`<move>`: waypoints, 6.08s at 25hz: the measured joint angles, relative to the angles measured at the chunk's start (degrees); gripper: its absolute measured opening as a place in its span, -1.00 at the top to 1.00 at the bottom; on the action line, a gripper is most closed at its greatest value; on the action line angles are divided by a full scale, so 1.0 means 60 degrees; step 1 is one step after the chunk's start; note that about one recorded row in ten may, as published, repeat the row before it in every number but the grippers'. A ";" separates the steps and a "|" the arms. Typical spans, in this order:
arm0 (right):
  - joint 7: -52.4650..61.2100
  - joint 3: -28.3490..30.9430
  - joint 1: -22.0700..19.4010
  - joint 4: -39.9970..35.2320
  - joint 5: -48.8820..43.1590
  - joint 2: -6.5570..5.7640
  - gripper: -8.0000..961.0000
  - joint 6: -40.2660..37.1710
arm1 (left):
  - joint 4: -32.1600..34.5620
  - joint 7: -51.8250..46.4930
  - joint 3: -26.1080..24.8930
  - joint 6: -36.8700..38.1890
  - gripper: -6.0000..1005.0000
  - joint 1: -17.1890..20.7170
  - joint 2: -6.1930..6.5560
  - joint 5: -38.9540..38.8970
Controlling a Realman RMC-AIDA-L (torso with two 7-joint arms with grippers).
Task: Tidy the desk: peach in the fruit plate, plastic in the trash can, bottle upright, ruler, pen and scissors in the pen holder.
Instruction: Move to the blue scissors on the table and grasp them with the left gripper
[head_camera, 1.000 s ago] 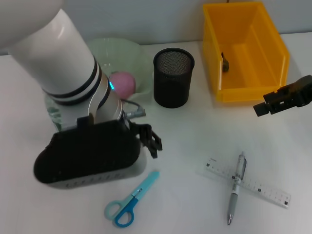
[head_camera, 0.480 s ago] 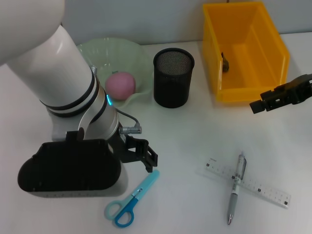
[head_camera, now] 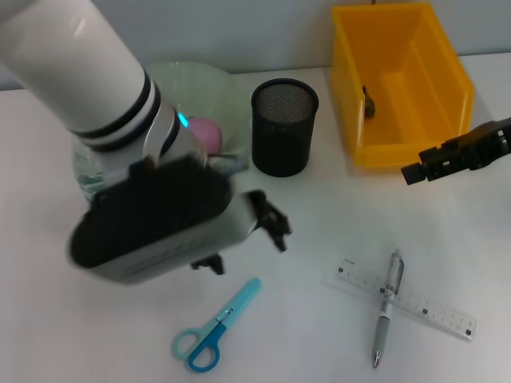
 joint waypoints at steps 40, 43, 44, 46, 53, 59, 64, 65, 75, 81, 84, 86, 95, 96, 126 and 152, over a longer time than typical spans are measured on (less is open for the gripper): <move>-0.2902 -0.0992 -0.0323 -0.1747 -0.0129 0.0776 -0.59 -0.1076 | -0.0890 -1.8612 -0.0188 -0.0405 -0.63 -0.0083 0.0000 -0.0941; -0.2895 -0.1008 -0.0321 -0.1748 -0.0136 0.0787 -0.59 -0.1073 | -0.0909 -1.9122 0.0141 -0.0485 -0.63 -0.0118 -0.0002 -0.0910; -0.2893 -0.1014 -0.0321 -0.1749 -0.0137 0.0796 -0.59 -0.1073 | -0.0909 -1.9122 0.0141 -0.0485 -0.63 -0.0118 -0.0002 -0.0910; -0.2894 -0.1014 -0.0321 -0.1756 -0.0142 0.0823 -0.59 -0.1075 | -0.0943 -1.9712 0.0532 -0.0564 -0.62 -0.0164 -0.0005 -0.0785; -0.2913 -0.1145 -0.0322 -0.1769 -0.0161 0.0875 -0.59 -0.0994 | -0.1196 -2.0052 0.0743 -0.0653 -0.62 -0.0186 -0.0019 -0.0430; -0.2913 -0.1159 -0.0314 -0.1775 -0.0161 0.0883 -0.59 -0.1034 | -0.1587 -2.0051 0.1065 -0.1085 -0.62 -0.0085 -0.0020 -0.0322; -0.2912 -0.1242 -0.0316 -0.1775 -0.0161 0.0894 -0.59 -0.1015 | -0.1971 -2.0040 0.1357 -0.1456 -0.62 -0.0048 -0.0019 -0.0167; -0.2911 -0.1258 -0.0316 -0.1775 -0.0161 0.0895 -0.59 -0.1003 | -0.2125 -2.0038 0.1446 -0.1601 -0.62 -0.0054 -0.0020 -0.0124; -0.2918 -0.1260 -0.0266 -0.1757 -0.0161 0.0897 -0.59 -0.0996 | -0.2620 -2.0002 0.1859 -0.2155 -0.62 -0.0113 -0.0019 -0.0121; -0.2955 -0.1261 -0.0263 -0.1738 -0.0161 0.0898 -0.59 -0.0999 | -0.2647 -2.0015 0.1984 -0.2186 -0.62 -0.0111 -0.0019 -0.0155; -0.2962 -0.1261 -0.0263 -0.1737 -0.0161 0.0898 -0.59 -0.1002 | -0.2617 -2.0023 0.2089 -0.2214 -0.62 -0.0076 -0.0019 -0.0250; -0.2963 -0.1261 -0.0263 -0.1740 -0.0161 0.0897 -0.59 -0.1003 | -0.2619 -2.0032 0.2198 -0.2248 -0.62 -0.0058 -0.0019 -0.0290; -0.2965 -0.1261 -0.0263 -0.1745 -0.0166 0.0876 -0.59 -0.1003 | -0.2719 -2.0043 0.2449 -0.2411 -0.62 -0.0014 -0.0019 -0.0355; -0.2965 -0.1261 -0.0263 -0.1738 -0.0174 0.0873 -0.59 -0.1003 | -0.2735 -2.0043 0.2458 -0.2431 -0.62 -0.0008 -0.0019 -0.0329; -0.3455 -0.1261 -0.0284 -0.1701 -0.0229 0.1004 -0.58 -0.1570 | -0.2800 -1.9992 0.2718 -0.2440 -0.25 -0.0008 -0.0019 -0.0285; -0.3482 -0.1261 -0.0234 -0.1700 -0.0237 0.1023 -0.57 -0.1512 | -0.3054 -1.9995 0.2835 -0.2619 0.06 -0.0121 -0.0019 -0.0245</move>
